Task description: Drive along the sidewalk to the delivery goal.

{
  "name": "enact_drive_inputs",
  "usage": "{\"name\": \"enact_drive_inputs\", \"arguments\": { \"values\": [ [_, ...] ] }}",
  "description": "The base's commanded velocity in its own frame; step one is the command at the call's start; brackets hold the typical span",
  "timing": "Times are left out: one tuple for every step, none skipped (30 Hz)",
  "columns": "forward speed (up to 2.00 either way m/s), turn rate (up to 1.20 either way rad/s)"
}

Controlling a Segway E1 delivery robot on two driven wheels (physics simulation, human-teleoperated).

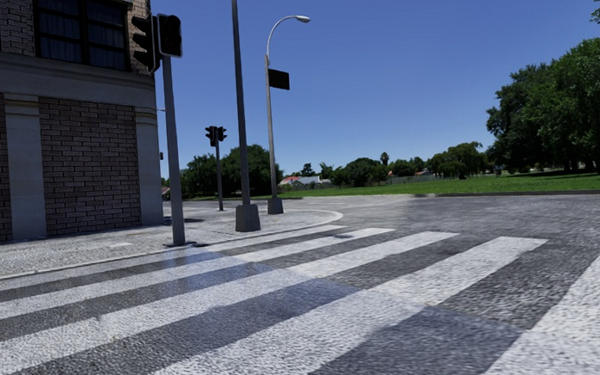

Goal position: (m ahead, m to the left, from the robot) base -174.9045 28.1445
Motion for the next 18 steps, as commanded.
{"name": "enact_drive_inputs", "arguments": {
  "values": [
    [0.0, 0.0],
    [0.0, 0.0],
    [0.0, 0.0],
    [0.0, 0.0],
    [0.0, 0.0],
    [0.0, 0.0],
    [0.0, -0.04],
    [0.45, -0.17],
    [0.45, -0.17],
    [0.78, -0.26],
    [0.93, -0.32],
    [0.98, -0.4],
    [0.98, -0.4],
    [0.99, -0.48],
    [1.0, -0.51],
    [1.0, -0.51],
    [1.0, -0.51],
    [1.0, -0.52]
  ]
}}
